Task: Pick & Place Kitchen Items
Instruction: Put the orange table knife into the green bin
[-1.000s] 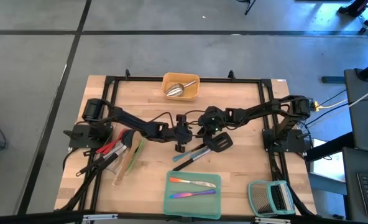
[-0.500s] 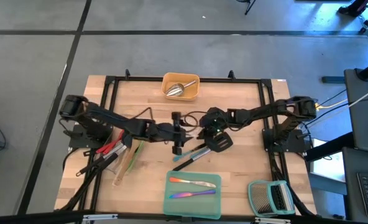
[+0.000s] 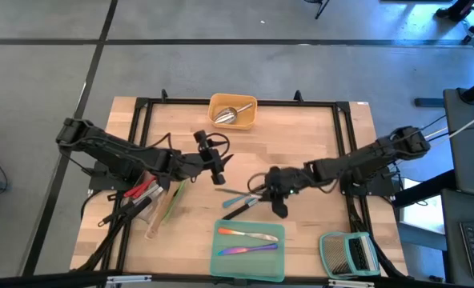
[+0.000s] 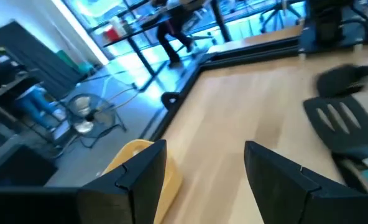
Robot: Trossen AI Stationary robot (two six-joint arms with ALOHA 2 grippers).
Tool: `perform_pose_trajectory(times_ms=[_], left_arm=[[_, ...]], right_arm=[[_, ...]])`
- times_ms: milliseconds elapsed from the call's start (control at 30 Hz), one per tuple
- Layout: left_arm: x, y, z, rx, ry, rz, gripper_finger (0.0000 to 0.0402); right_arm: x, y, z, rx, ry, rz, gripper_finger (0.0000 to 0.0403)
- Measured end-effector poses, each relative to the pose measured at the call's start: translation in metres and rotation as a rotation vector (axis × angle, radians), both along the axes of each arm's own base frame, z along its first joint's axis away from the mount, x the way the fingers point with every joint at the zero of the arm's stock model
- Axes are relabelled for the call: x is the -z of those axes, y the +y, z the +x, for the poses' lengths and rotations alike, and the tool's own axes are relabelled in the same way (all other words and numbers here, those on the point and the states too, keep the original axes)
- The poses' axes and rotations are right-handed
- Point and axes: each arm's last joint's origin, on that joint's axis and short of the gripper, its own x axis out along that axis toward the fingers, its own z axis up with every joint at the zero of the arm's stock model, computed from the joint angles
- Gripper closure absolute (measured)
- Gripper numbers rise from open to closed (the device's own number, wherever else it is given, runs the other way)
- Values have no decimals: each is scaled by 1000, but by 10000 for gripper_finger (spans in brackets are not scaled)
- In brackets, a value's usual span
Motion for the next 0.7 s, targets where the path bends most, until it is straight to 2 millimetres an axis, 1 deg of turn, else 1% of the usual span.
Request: perform_pose_trajectory(times_ms=[100,200,300,400,533,633,700], left_arm=[[-2,-1,-1,-15,-17,0,189],[-3,-6,-1,6,-36,-14,187],[-3,-13,-2,25,-56,-41,189],[-4,-22,-4,47,-88,-73,191],[-9,-38,-6,97,-147,-108,191],[-13,-53,-9,147,-192,-133,192],[-15,-62,-12,179,-222,-156,192]], right_arm=[[-8,24,0,-9,-5,12,384],[-20,48,0,-19,-22,5,384],[-32,71,-2,-18,-49,-19,384],[-36,92,-4,-20,-52,-35,384],[-32,116,-6,-27,-42,-34,384],[-20,131,-5,-32,-18,-43,384],[-9,139,-4,-43,12,-56,384]])
